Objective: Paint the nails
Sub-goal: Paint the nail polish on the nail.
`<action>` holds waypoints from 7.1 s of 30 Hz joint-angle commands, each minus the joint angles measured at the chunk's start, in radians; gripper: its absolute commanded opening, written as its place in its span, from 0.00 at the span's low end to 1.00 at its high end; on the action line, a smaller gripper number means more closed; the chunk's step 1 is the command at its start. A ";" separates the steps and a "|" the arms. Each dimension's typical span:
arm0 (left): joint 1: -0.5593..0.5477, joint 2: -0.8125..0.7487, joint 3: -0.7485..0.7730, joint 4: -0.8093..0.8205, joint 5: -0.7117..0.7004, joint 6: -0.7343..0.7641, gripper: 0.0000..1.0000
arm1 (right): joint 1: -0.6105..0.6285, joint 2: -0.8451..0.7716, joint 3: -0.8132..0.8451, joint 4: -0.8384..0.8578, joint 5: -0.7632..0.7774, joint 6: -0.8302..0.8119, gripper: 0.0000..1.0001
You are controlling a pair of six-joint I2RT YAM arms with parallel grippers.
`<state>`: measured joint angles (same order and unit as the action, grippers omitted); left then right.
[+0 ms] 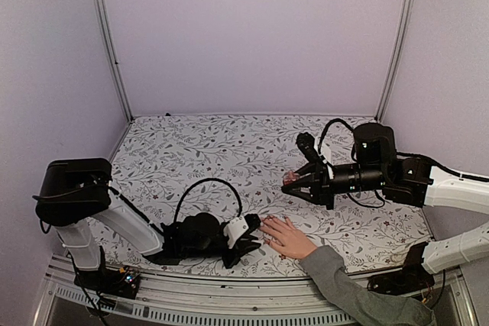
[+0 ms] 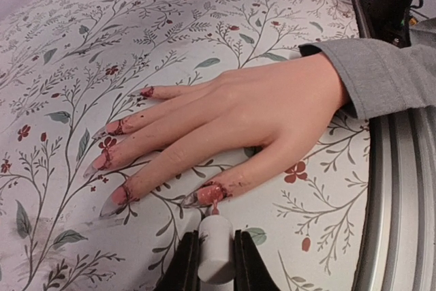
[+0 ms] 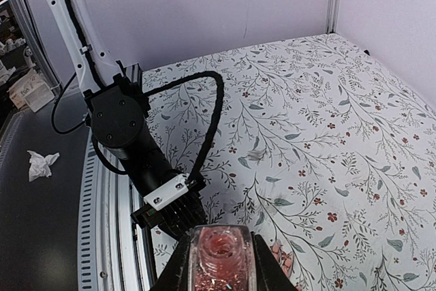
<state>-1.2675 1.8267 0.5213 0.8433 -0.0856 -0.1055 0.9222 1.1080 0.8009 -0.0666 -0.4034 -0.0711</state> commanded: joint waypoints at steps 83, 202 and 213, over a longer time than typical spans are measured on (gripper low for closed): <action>0.007 -0.027 0.005 -0.014 -0.017 0.005 0.00 | -0.005 -0.017 0.001 0.020 0.007 -0.001 0.00; 0.057 -0.020 0.037 -0.110 -0.034 -0.021 0.00 | -0.005 -0.019 -0.001 0.020 0.012 0.001 0.00; 0.059 -0.095 0.021 -0.125 -0.078 -0.004 0.00 | -0.005 -0.020 -0.003 0.021 0.011 0.001 0.00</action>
<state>-1.2243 1.7859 0.5434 0.7246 -0.1341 -0.1234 0.9222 1.1080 0.8009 -0.0666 -0.4026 -0.0711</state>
